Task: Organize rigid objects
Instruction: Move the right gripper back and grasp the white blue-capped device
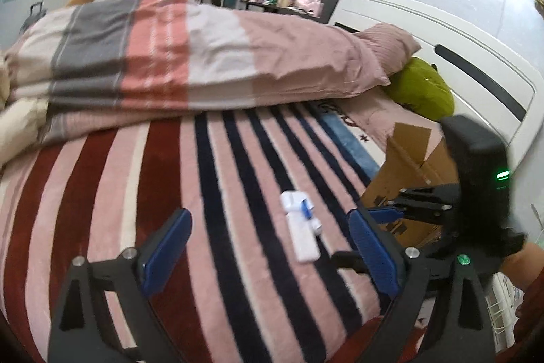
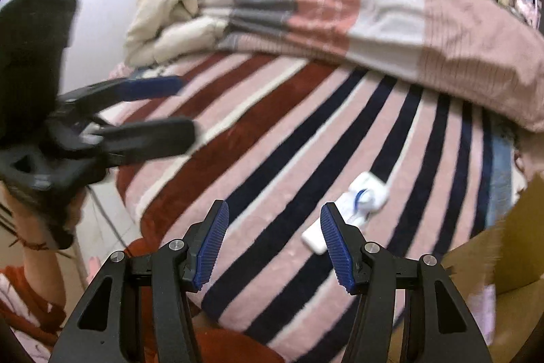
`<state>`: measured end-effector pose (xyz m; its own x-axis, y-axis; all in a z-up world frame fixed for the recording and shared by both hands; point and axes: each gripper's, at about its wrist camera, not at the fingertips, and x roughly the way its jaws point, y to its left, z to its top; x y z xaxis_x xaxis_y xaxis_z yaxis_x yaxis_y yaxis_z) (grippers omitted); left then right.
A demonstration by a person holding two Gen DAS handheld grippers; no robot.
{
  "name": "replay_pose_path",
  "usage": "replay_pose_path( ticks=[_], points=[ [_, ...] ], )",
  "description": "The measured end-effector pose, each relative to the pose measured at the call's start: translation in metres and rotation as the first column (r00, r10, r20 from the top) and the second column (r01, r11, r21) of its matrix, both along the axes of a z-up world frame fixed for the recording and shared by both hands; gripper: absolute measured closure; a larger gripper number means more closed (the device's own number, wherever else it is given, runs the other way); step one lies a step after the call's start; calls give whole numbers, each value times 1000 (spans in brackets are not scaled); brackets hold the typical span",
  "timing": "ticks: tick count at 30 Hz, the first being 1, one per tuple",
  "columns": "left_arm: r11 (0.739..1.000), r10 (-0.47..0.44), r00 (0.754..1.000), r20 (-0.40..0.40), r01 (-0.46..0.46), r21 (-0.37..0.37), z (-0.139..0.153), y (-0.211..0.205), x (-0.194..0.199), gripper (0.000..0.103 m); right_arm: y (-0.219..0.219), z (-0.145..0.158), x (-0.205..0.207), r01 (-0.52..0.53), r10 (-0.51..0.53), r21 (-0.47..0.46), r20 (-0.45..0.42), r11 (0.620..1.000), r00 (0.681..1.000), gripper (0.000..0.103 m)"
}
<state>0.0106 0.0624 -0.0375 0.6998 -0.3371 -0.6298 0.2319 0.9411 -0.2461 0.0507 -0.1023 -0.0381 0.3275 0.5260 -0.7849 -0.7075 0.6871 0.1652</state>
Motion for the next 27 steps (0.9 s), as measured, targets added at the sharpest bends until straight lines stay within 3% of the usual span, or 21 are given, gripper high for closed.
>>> replay_pose_path(
  ticks=[5, 9, 13, 16, 17, 21, 27],
  points=[
    [1000, 18, 999, -36, -19, -20, -22, 16, -4, 11, 0, -56, 22, 130, -129, -86, 24, 988, 991, 51],
    [999, 23, 999, -47, -25, -30, -29, 20, -7, 11, -14, -82, 41, 252, -245, -106, 73, 962, 967, 55],
    [999, 29, 998, -50, -31, -38, -31, 22, -8, 11, -19, -96, 57, 275, -271, -100, 45, 956, 961, 68],
    [999, 31, 998, -54, -33, -35, -31, 22, -7, 11, -21, -101, 64, 285, -283, -73, 33, 956, 959, 71],
    [999, 31, 998, -55, -33, -32, -31, 21, -8, 11, -21, -102, 67, 290, -288, -70, 37, 955, 957, 84],
    [999, 33, 998, -54, -35, -27, -30, 22, -8, 11, -17, -99, 65, 281, -277, -84, 61, 956, 959, 84],
    [999, 39, 998, -46, -41, -33, -27, 25, -10, 11, 8, -69, 37, 140, -137, -34, 87, 990, 987, 84]
  ],
)
